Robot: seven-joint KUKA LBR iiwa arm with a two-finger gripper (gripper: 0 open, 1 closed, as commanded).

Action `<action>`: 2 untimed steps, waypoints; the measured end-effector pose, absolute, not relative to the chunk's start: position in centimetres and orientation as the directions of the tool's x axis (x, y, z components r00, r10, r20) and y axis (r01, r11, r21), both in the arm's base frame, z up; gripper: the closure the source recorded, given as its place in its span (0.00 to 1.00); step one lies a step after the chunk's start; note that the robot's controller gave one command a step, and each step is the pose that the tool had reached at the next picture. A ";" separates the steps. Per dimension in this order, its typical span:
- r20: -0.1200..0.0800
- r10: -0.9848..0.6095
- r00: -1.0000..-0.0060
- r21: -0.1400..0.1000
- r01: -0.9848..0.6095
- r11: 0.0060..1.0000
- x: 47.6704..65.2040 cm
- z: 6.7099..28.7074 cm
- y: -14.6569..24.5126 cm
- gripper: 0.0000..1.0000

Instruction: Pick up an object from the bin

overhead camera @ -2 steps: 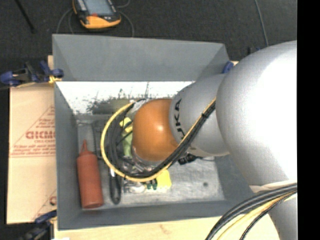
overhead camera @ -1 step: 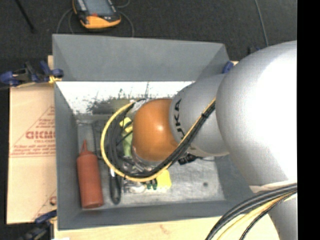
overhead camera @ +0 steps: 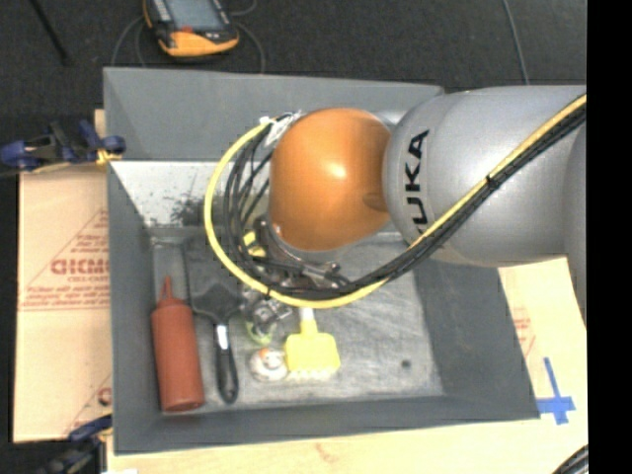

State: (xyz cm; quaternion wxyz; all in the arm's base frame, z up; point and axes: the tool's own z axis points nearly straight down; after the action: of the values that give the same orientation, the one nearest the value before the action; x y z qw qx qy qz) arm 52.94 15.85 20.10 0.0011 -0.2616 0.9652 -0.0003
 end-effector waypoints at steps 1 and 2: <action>-0.003 -0.549 -0.836 -0.001 -0.549 0.836 53.2 21.5 16.0 1.00; -0.004 -0.614 -0.789 0.000 -0.614 0.789 58.1 16.3 12.3 0.00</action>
Offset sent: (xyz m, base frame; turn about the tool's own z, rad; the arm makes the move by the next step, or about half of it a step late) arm 0.0502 -0.0355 -0.0388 -0.1342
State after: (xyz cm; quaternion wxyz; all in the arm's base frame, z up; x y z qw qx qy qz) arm 58.06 12.26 16.27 0.0021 -0.3245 0.9459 0.0006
